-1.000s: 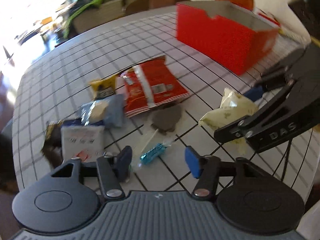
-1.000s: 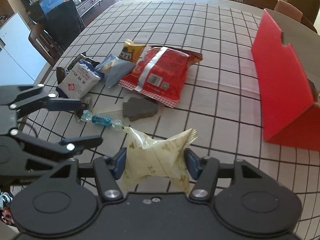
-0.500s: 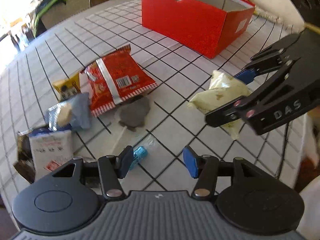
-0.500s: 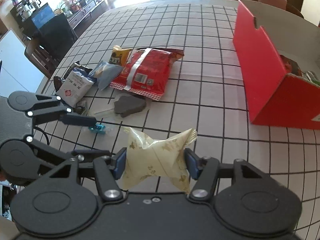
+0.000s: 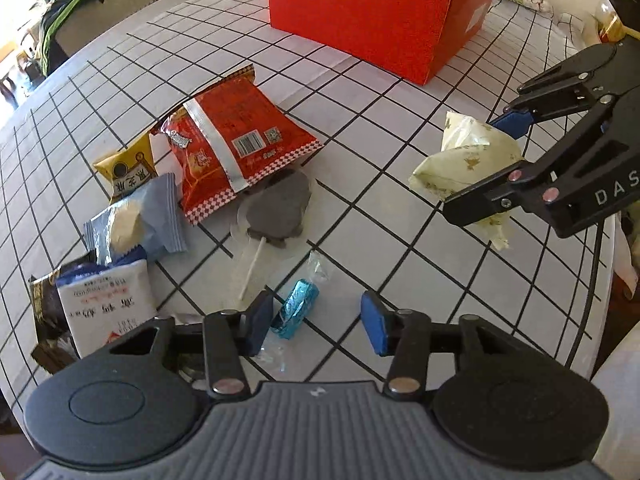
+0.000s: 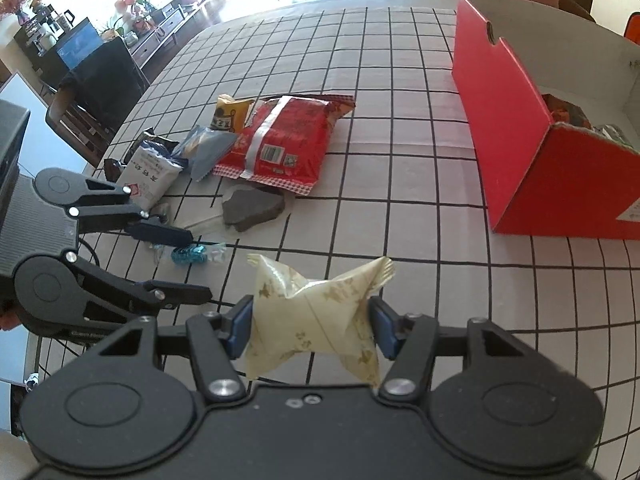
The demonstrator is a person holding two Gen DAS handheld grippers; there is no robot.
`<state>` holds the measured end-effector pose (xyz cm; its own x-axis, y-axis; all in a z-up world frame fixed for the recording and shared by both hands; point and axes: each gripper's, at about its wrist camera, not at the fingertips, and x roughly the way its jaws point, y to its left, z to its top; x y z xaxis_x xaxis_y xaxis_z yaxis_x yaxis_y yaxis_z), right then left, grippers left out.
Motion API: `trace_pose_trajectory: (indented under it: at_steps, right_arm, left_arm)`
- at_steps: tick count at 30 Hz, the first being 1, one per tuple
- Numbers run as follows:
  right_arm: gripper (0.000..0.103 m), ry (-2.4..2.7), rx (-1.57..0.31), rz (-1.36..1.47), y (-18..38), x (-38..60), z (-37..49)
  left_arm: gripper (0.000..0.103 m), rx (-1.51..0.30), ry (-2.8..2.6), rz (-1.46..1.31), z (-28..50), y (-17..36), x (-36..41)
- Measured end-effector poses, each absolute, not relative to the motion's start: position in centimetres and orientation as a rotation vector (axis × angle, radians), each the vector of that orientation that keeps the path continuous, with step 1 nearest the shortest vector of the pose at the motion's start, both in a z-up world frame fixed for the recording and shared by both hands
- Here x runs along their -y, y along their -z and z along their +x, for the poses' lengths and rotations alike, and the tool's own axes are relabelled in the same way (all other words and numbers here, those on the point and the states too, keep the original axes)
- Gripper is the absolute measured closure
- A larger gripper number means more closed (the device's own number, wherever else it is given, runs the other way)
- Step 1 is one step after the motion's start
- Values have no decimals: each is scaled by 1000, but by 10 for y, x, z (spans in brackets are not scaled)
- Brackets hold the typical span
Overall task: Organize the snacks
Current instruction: 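Grasp the cream crinkled packet with the right tool while the left tool grasps the blue candy, then carry both snacks into the red box and open both tools to release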
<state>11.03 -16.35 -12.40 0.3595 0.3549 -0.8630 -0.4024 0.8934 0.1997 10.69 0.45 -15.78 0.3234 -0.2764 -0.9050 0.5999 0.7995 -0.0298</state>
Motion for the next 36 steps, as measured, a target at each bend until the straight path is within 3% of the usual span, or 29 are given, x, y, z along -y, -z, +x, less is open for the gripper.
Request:
trace_pose_trajectory:
  at_steps: [3,6,22,36]
  right_arm:
    - [44,-485,-1099,-39,124,165,110]
    - [44,-479,-1094,-39,123,167,110]
    - [45,-444,-1026,-65,90,197,112]
    - [46,-452,-916,-51,33,259,146]
  left_arm:
    - [80,-1090,557,324,102,156,-4]
    - [91,-1089,513,292,103,157,-4]
    - [91,-1069,320,-5,108,128,-14]
    - [91,-931,305,-4,129,62,41]
